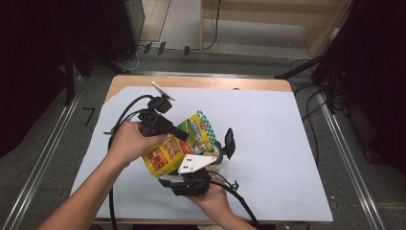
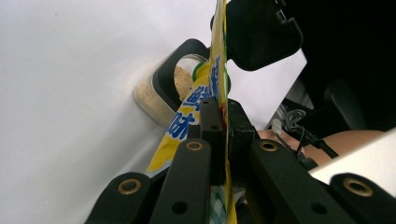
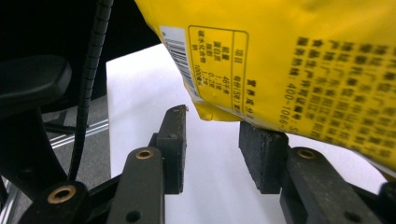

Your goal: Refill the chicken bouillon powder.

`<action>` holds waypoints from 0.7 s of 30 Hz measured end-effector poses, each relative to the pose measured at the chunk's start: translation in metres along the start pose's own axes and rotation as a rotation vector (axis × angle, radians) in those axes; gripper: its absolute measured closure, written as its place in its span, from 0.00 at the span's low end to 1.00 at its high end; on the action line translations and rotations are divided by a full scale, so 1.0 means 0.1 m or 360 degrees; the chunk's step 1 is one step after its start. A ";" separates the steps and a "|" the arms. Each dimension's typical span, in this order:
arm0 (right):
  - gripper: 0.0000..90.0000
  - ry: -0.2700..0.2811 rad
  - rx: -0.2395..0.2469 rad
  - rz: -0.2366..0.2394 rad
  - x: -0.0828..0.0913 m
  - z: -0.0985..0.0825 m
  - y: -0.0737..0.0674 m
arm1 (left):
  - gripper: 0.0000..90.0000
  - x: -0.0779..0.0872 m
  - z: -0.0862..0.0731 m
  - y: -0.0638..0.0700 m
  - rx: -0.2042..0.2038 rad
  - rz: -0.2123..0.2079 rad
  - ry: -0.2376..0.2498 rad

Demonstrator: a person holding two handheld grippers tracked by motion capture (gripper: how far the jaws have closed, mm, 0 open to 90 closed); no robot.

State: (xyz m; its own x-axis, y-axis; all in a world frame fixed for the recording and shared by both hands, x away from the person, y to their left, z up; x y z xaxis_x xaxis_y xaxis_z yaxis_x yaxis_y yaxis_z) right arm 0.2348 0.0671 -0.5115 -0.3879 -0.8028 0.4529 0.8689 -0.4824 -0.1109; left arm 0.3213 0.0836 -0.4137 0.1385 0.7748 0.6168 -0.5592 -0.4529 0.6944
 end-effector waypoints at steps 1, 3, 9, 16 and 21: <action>0.70 -0.0006 0.0011 -0.0005 -0.01 -0.02 0.01 | 0.99 0.02 -0.03 -0.02 -0.0017 -0.0018 0.0022; 0.69 -0.0017 0.0007 -0.0001 -0.01 -0.04 0.01 | 0.99 0.02 -0.05 -0.03 -0.0022 -0.0027 0.0032; 0.67 -0.0058 0.0026 -0.0036 -0.04 -0.14 0.05 | 1.00 0.04 -0.16 -0.06 -0.0055 -0.0045 0.0063; 0.67 -0.0094 0.0030 -0.0049 -0.07 -0.19 0.08 | 1.00 0.07 -0.28 -0.10 -0.0078 -0.0130 0.0168; 0.66 -0.0118 0.0027 -0.0060 -0.09 -0.23 0.09 | 1.00 0.07 -0.31 -0.14 -0.0078 -0.0154 0.0161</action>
State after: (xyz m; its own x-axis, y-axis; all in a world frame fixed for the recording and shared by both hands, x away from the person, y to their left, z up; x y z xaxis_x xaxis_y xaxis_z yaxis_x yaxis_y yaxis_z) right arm 0.2393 0.0622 -0.5368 -0.3970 -0.7557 0.5208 0.8596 -0.5051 -0.0778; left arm 0.3047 0.1087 -0.4306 0.1118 0.8555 0.5056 -0.5867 -0.3539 0.7284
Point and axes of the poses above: each handheld gripper's, and its own axes: x roughly backward along the jaws, z roughly out of its top, y roughly to its right, the point moved 9 cm from there along -x, roughly forward along the jaws, and after that the axes turned 12 degrees about -z, right-handed, at the moved point
